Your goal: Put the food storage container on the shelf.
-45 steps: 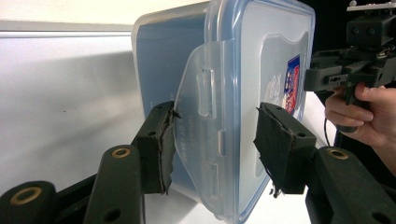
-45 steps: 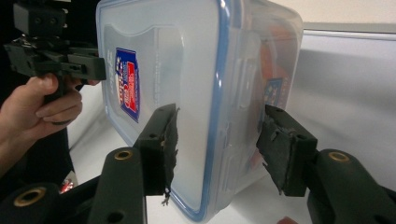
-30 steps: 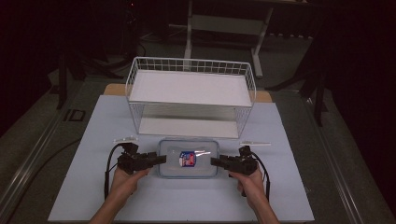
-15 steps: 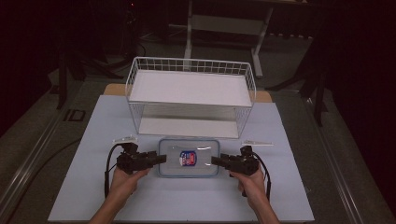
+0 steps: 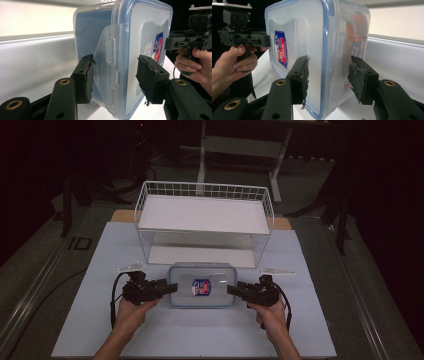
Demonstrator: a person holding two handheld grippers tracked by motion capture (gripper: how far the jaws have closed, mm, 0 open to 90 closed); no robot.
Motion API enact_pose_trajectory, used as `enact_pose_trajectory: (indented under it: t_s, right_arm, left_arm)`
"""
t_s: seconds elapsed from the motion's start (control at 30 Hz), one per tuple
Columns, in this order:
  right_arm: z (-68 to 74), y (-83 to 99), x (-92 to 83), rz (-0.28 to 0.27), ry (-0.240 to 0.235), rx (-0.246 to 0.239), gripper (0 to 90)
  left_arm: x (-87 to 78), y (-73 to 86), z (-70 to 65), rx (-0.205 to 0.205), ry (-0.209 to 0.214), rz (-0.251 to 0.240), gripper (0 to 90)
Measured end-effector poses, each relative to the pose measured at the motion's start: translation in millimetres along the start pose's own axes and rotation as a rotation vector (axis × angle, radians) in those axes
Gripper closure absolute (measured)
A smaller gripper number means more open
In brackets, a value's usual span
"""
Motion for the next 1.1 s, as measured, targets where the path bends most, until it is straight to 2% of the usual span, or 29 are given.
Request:
enact_pose_trajectory:
  t_s: [0.7, 1.1]
  right_arm:
    - [16.8, -14.7, -13.6, -0.042, 0.002, -0.074, 51.4]
    - [24.4, -21.0, -19.4, -0.074, 0.005, -0.093, 51.6]
  left_arm:
    - [-12.0, -12.4, -15.7, 0.054, 0.008, -0.044, 48.7]
    - [-17.0, -19.5, -20.5, 0.057, 0.013, -0.067, 48.6]
Point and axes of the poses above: each handheld gripper's, and its own axes: x roughly forward along the jaws, y roughly out of its underside, z roughly to its left, the point moved 1 cm from there along x, roughly forward along the jaws, and after that the axes turned 1 degree about -z, right-handed, at the moved point
